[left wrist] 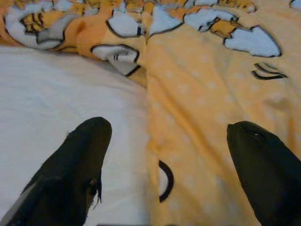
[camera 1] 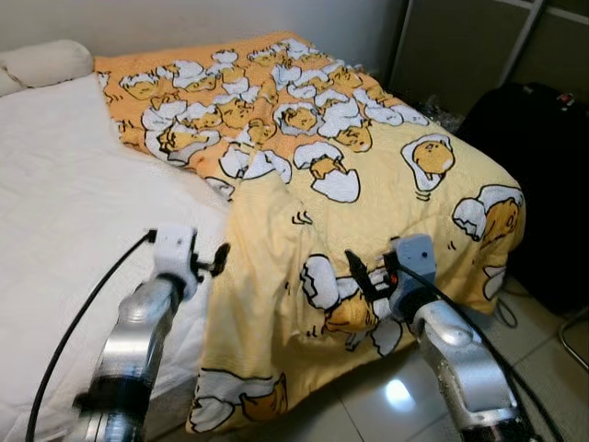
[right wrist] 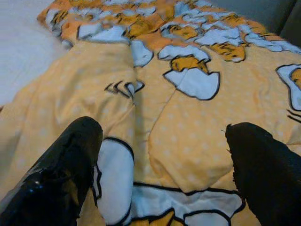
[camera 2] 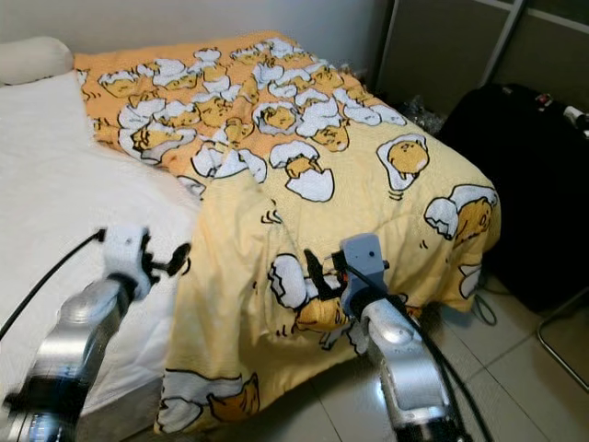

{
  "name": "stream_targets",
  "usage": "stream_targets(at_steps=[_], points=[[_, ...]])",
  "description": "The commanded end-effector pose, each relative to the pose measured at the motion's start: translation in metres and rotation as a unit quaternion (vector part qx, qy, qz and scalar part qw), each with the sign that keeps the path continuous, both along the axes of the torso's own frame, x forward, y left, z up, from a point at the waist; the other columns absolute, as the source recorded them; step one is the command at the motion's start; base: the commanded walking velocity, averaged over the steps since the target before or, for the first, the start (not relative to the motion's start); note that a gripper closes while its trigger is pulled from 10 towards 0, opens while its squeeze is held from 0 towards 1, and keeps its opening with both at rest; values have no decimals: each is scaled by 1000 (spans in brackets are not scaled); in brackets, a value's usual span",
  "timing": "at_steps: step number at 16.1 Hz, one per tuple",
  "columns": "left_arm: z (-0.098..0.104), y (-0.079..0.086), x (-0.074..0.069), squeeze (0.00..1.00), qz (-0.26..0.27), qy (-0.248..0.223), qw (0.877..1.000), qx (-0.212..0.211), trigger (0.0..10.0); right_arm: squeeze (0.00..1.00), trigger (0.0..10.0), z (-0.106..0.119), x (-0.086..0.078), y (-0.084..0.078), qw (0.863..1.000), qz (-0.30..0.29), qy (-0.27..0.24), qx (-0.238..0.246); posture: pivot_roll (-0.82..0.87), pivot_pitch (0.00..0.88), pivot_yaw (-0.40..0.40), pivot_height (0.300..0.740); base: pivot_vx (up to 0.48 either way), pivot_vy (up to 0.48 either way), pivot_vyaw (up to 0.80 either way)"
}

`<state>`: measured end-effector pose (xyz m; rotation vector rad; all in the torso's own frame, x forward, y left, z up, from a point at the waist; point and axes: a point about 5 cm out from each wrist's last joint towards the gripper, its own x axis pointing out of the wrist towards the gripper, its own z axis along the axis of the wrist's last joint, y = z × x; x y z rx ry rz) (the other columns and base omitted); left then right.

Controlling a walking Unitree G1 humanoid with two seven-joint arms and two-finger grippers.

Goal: Clean up the room

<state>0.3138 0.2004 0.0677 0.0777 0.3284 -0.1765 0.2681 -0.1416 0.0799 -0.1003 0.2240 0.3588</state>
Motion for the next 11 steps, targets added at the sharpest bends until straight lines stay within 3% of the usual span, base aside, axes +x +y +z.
stream_targets(at_steps=[1, 6, 7, 8, 9, 11], points=[[-4, 9, 6, 1000, 12, 17, 1000, 0, 10000, 0, 10000, 9, 4, -1, 999, 33, -6, -7, -86, 0, 4, 740, 0, 0, 0], [-28, 15, 7, 1000, 52, 85, 994, -36, 10000, 0, 10000, 19, -2, -12, 995, 94, 6, -25, -159, 0, -1, 740, 0, 0, 0], [-33, 15, 6, 514, 54, 92, 994, -39, 10000, 0, 10000, 20, -3, -14, 995, 97, 8, -24, -170, 0, -9, 740, 0, 0, 0], [-33, 15, 6, 514, 54, 92, 994, -39, 10000, 0, 10000, 20, -3, -14, 995, 97, 8, -24, -170, 0, -9, 740, 0, 0, 0], [-41, 13, 2, 0, 71, 102, 990, -70, 10000, 0, 10000, 22, -10, -14, 992, 120, 22, -21, -204, 0, -30, 740, 0, 0, 0], [-48, 11, -2, 0, 91, 106, 984, -111, 10000, 0, 10000, 25, -19, -15, 989, 141, 36, -21, -236, 0, -37, 740, 0, 0, 0]])
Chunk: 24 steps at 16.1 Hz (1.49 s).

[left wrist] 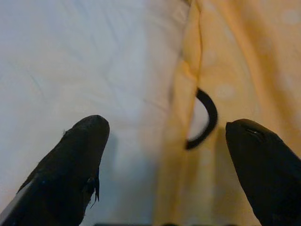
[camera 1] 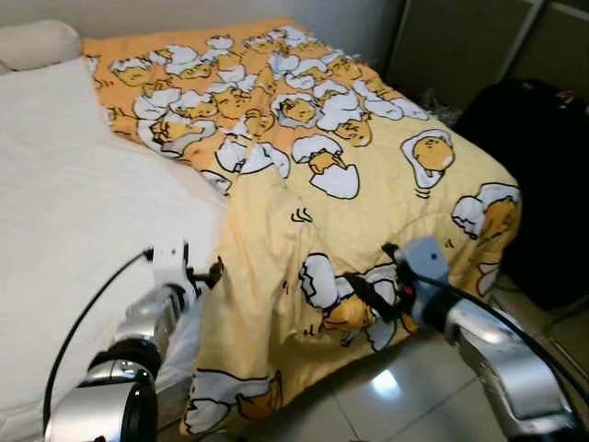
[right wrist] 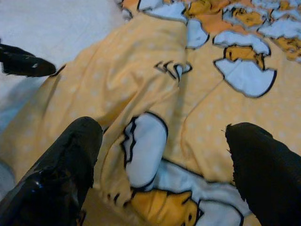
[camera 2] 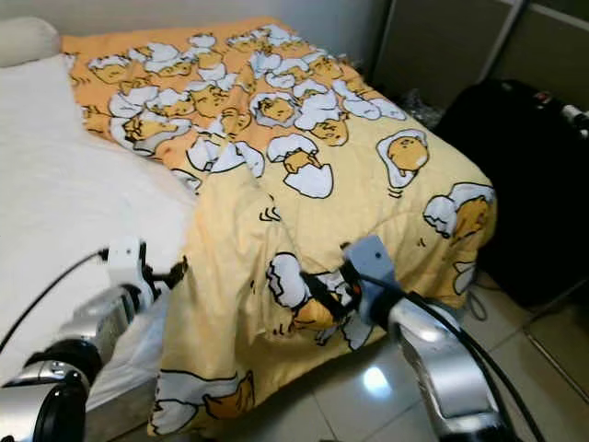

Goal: Clean up the room

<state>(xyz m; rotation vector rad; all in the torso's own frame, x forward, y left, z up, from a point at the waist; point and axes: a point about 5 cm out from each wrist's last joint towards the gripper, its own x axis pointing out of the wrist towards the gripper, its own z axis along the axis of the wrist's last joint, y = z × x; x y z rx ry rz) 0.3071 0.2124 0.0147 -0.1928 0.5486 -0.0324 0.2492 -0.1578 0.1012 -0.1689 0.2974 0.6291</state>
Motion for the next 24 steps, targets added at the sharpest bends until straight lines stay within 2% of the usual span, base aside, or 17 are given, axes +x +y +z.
stream_targets(at_steps=[1, 3, 5, 6, 7, 9, 12, 14, 15, 16, 17, 18, 20, 21, 22, 23, 24], points=[[3, -5, 4, 0, 11, -13, 999, -37, 10000, 0, 10000, 5, -2, -1, 1000, 8, 2, 1, -251, 0, -35, 740, 0, 0, 0], [1, -14, 4, 0, 0, -14, 999, -50, 10000, 0, 10000, 10, -6, -4, 1000, 13, 3, -7, -299, 0, -32, 740, 0, 0, 0], [-2, -22, 3, 0, -15, -7, 999, -34, 10000, 0, 10000, 13, -10, -6, 1000, 13, 5, -9, -326, 0, -25, 740, 0, 0, 0], [-5, -27, 2, 0, -21, 4, 1000, -9, 10000, 0, 10000, 15, -15, -8, 1000, 12, 10, -16, -348, 0, -22, 740, 0, 0, 0], [-7, -24, 1, 0, -12, 12, 999, 36, 10000, 0, 10000, 15, -20, -8, 1000, 12, 12, -20, -372, 0, -19, 740, 0, 0, 0], [-9, -17, -2, 0, 2, 14, 995, 94, 10000, 0, 10000, 18, -26, -7, 1000, 11, 16, -17, -391, 0, -19, 740, 0, 0, 0], [-6, -13, -1, 0, 11, -2, 992, 122, 10000, 0, 10000, 19, -36, -6, 999, 17, 29, -22, -415, 0, -19, 740, 0, 0, 0], [-2, -1, 0, 0, 61, -12, 986, 153, 10000, 0, 10000, 21, -41, -6, 999, 21, 36, -26, -424, 0, -20, 740, 0, 0, 0], [-3, 0, -1, 0, 66, -9, 987, 146, 10000, 0, 10000, 21, -42, -6, 999, 23, 38, -25, -427, 0, -22, 740, 0, 0, 0], [-9, -5, -4, 0, 54, 7, 992, 116, 10000, 0, 10000, 23, -43, -6, 999, 25, 40, -25, -433, 0, -24, 740, 0, 0, 0], [-10, -10, -5, 0, 40, 5, 995, 97, 10000, 0, 10000, 24, -43, -6, 998, 26, 41, -26, -436, 0, -24, 740, 0, 0, 0], [-9, -18, -3, 0, 33, -8, 998, 52, 10000, 0, 10000, 26, -42, -8, 998, 26, 41, -27, -438, 0, -32, 740, 0, 0, 0], [-9, -28, -2, 0, 14, -16, 1000, 0, 10000, 0, 10000, 27, -41, -8, 998, 30, 42, -28, -435, 0, -36, 740, 0, 0, 0], [-11, -34, -3, 0, -10, -15, 1000, -9, 10000, 0, 10000, 27, -40, -8, 998, 35, 43, -26, -433, 0, -37, 740, 0, 0, 0], [-12, -37, -5, 0, -26, -10, 1000, -6, 8471, 0, 10000, 28, -40, -5, 997, 57, 50, -19, -425, 0, -40, 740, 0, 0, 0], [-12, -34, -4, 0, -11, -11, 1000, -3, 2824, 0, 10000, 28, -46, 0, 991, 116, 73, -4, -420, 0, -41, 740, 0, 0, 0], [-11, -33, -4, 0, -5, -12, 1000, -6, 0, 0, 10000, 29, -49, 1, 988, 134, 80, -1, -419, 0, -40, 740, 0, 0, 0]])
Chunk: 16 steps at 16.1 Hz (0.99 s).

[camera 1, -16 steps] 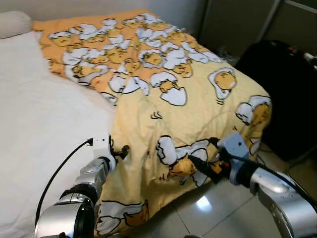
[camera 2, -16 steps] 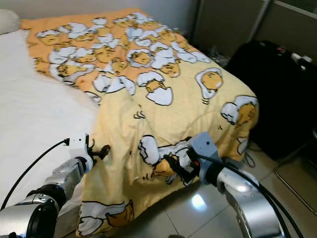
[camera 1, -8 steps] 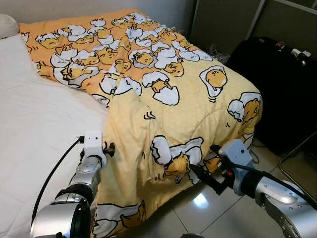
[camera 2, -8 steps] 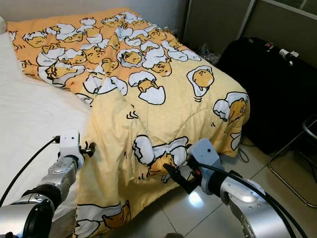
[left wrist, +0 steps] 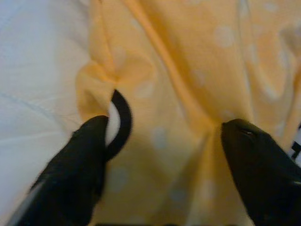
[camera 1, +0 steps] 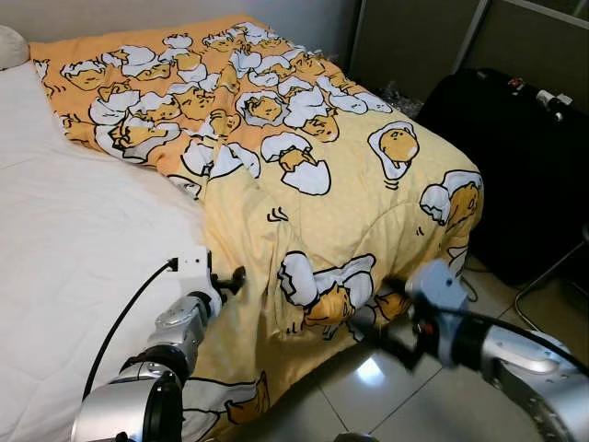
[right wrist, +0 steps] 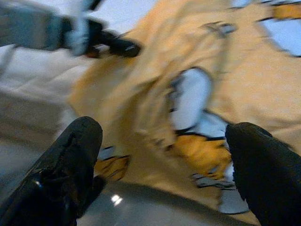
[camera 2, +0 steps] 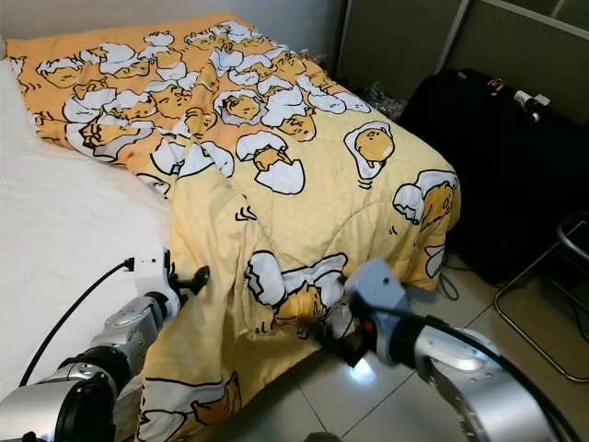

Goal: Clean up the room

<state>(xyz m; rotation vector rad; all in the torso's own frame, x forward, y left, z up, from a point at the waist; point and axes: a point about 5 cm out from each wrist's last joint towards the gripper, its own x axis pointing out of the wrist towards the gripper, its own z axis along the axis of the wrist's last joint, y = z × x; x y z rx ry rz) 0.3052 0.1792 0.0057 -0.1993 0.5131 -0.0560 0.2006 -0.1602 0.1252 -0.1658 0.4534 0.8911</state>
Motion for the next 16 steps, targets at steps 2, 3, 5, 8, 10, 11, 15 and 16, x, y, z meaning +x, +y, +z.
stream_targets(at_steps=[2, 3, 5, 8, 10, 11, 15, 16], points=[[-2, 2, -2, 0, 0, 5, 1000, -4, 0, 0, 10000, 7, -6, 4, 998, 57, 19, 18, -416, 0, -40, 740, 0, 0, 0], [-2, 2, -2, 0, -2, 5, 1000, -5, 0, 0, 10000, 7, -9, 4, 996, 78, 33, 20, -414, 0, -39, 740, 0, 0, 0], [-2, 3, -2, 0, -3, 5, 1000, -5, 0, 0, 10000, 8, -11, 3, 994, 101, 46, 20, -411, 0, -39, 740, 0, 0, 0], [-1, 3, -2, 0, -5, 4, 1000, -6, 0, 0, 10000, 8, -10, 3, 994, 98, 46, 23, -409, 0, -38, 740, 0, 0, 0], [-1, 2, -1, 0, -8, 2, 1000, -7, 0, 0, 10000, 8, -10, 3, 994, 97, 46, 23, -413, 0, -36, 740, 0, 0, 0], [-1, 2, -1, 0, -8, 2, 1000, -8, 0, 0, 10000, 8, -10, 3, 994, 97, 46, 23, -414, 0, -36, 740, 0, 0, 0], [-1, 0, -1, 0, -12, 4, 1000, -2, 0, 0, 10000, 8, -10, 2, 994, 94, 44, 19, -414, 0, -35, 740, 0, 0, 0], [-1, 0, -1, 0, -12, 4, 1000, -2, 0, 0, 10000, 8, -10, 2, 994, 94, 44, 19, -414, 0, -35, 740, 0, 0, 0]])
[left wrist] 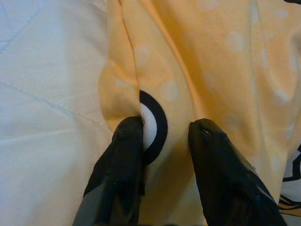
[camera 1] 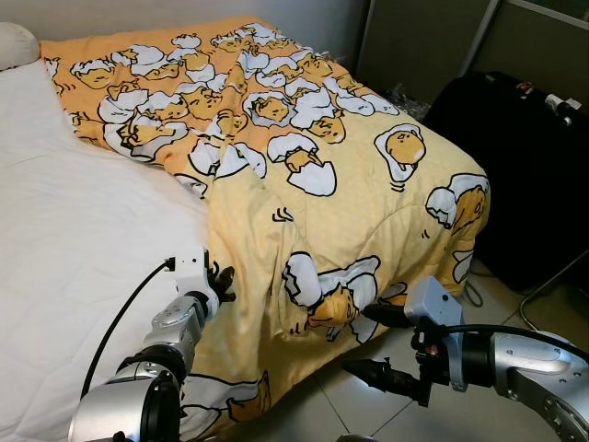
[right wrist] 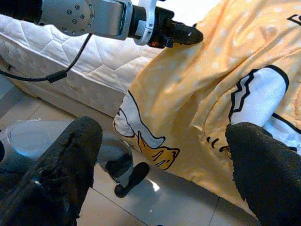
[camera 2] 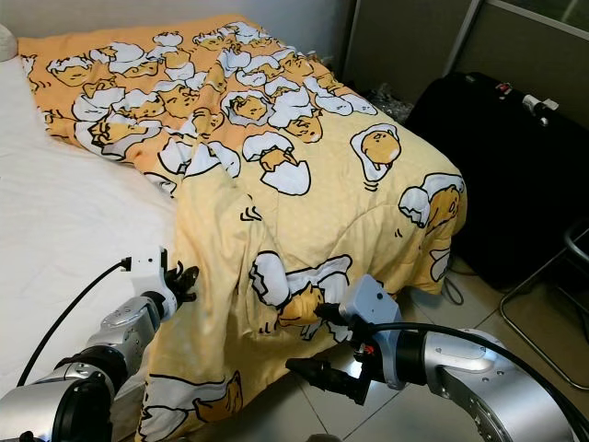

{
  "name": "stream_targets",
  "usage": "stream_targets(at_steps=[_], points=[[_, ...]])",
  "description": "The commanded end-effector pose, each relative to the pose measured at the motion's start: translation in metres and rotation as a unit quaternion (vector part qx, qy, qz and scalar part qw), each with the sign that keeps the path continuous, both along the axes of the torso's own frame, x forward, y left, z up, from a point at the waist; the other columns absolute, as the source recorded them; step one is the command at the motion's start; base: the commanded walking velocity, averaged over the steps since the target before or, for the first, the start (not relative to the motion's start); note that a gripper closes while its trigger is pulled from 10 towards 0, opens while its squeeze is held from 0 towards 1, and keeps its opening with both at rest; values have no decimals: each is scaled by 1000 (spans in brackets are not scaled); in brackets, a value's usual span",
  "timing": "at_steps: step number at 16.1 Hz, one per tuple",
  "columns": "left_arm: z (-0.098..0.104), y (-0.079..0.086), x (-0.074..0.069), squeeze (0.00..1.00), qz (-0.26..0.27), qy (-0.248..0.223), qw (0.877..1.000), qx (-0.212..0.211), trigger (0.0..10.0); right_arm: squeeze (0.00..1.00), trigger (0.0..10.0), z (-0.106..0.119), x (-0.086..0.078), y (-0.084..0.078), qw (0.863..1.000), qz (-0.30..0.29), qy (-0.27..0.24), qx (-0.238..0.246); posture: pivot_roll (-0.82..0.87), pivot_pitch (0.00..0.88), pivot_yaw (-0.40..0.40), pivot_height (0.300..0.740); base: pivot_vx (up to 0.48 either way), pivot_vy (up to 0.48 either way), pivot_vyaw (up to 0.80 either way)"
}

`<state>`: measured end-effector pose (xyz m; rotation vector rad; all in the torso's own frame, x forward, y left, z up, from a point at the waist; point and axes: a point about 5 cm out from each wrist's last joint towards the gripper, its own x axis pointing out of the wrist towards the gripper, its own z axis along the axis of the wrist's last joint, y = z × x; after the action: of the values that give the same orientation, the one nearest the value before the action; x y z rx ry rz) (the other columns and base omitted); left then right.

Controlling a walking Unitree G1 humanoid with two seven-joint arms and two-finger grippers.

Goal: Clean up the room

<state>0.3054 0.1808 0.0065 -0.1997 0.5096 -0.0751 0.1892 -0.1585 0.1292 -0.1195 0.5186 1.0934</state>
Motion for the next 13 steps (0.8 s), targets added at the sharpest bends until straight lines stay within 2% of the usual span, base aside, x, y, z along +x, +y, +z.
stream_targets(at_steps=[1, 11, 13], points=[[-1, -1, -1, 0, -1, 7, 1000, 2, 0, 0, 10000, 4, 1, 0, 1000, 2, -8, -4, -416, 0, -36, 740, 0, 0, 0], [-1, 3, 0, 0, 7, 6, 1000, 4, 0, 0, 10000, 4, 6, 3, 1000, 7, -12, -6, -407, 0, -41, 740, 0, 0, 0], [0, 5, -1, 0, 5, 2, 1000, 6, 0, 0, 10000, 2, 10, 3, 1000, 0, -22, -9, -388, 0, -21, 740, 0, 0, 0]])
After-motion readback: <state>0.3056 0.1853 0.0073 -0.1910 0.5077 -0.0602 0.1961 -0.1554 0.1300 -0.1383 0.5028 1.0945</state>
